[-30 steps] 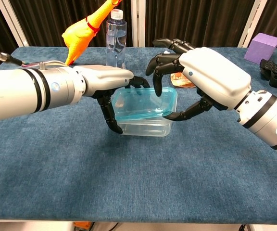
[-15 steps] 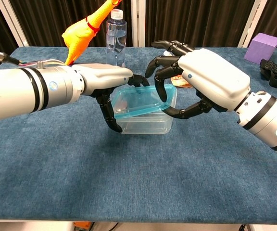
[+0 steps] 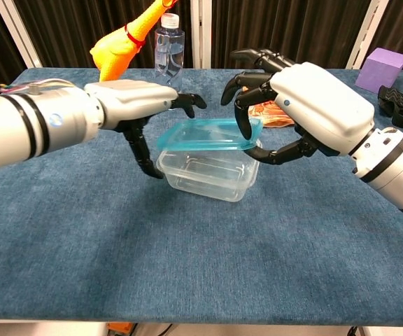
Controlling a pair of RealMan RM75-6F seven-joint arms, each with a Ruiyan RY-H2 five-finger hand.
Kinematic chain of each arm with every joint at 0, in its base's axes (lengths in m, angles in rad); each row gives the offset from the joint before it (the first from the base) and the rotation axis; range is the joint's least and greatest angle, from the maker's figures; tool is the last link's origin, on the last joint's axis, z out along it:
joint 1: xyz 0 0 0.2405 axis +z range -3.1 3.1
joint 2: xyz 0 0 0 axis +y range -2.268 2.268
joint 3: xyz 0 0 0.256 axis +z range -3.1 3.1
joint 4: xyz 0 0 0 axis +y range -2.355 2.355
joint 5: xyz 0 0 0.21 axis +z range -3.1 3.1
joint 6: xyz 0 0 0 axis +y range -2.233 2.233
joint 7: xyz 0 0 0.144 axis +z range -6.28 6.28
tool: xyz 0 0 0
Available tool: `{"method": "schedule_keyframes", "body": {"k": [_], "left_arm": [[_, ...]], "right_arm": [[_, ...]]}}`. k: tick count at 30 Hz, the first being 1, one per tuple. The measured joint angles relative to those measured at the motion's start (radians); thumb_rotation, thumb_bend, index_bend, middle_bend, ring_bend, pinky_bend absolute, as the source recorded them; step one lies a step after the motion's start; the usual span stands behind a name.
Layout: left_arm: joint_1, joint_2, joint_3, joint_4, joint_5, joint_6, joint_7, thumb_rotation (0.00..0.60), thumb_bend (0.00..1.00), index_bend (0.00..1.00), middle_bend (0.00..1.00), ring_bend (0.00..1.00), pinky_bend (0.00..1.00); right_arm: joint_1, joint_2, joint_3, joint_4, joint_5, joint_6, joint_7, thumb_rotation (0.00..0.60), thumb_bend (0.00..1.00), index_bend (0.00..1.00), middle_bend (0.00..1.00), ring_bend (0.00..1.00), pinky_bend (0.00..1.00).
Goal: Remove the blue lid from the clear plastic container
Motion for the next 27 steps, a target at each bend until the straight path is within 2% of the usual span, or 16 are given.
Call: {"method": "schedule_keyframes", "body": {"k": [8,13,19,24,26,27], "left_arm": [[0.038,0.022,0.003,-0.007,0.074,-0.009,-0.088,0.600,0.00,0.02,0.04,0.00,0.00],[0.076,0.051,-0.005,-0.017,0.136,0.036,-0.127,0.600,0.00,0.02,0.03,0.00,0.00],[0.148,0.127,-0.011,-0.043,0.174,0.120,-0.168,0.600,0.00,0.02,0.03,0.00,0.00],[0.225,0.191,-0.006,-0.048,0.209,0.195,-0.215,0.600,0.00,0.02,0.03,0.00,0.00],[0.256,0.212,-0.001,-0.042,0.221,0.218,-0.233,0.600,0.00,0.02,0.03,0.00,0.00],[0.269,0.219,0.002,-0.038,0.226,0.228,-0.239,0.600,0.00,0.02,0.03,0.00,0.00]], "right_arm": [[0.003,-0.019,0.003,0.044,-0.003,0.021,0.008,0.600,1.00,0.73,0.30,0.04,0.00],[0.002,-0.007,0.008,0.053,-0.012,0.050,-0.023,0.600,1.00,0.73,0.30,0.04,0.00],[-0.019,0.057,0.019,0.041,0.002,0.075,-0.063,0.600,1.00,0.73,0.30,0.05,0.00],[-0.057,0.119,0.039,0.043,0.075,0.059,-0.069,0.600,1.00,0.72,0.29,0.05,0.00],[-0.069,0.130,0.045,0.052,0.104,0.041,-0.066,0.600,1.00,0.68,0.27,0.04,0.00],[-0.073,0.134,0.048,0.056,0.118,0.028,-0.067,0.600,0.97,0.62,0.25,0.02,0.00]]}}
